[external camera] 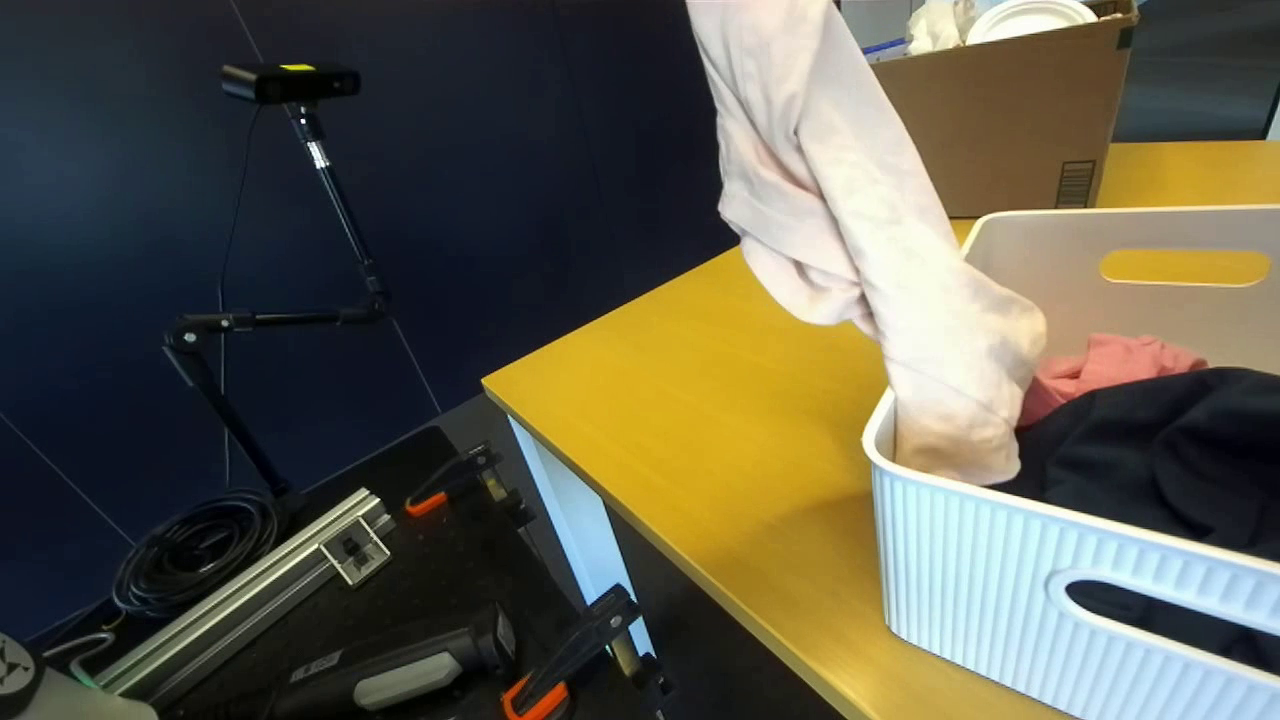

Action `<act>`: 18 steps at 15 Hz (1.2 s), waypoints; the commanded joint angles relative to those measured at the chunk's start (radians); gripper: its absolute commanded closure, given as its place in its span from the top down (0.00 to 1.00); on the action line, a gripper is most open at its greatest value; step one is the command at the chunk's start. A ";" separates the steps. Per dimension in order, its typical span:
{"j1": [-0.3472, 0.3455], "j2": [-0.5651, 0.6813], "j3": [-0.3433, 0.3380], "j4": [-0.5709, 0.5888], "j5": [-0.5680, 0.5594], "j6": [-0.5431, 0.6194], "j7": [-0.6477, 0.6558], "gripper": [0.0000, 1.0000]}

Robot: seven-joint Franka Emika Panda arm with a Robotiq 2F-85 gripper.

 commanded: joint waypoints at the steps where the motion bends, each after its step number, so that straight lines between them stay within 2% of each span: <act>1: 0.007 0.003 0.073 0.099 0.004 -0.064 0.023 0.02; 6: 0.049 -0.023 0.156 0.163 0.007 -0.122 0.044 0.02; 9: 0.059 0.021 0.148 0.174 0.021 -0.103 0.018 0.02; 15: 0.076 0.101 0.145 0.089 0.018 -0.096 0.011 0.02; 18: 0.118 0.103 0.144 0.024 0.047 -0.116 -0.015 0.02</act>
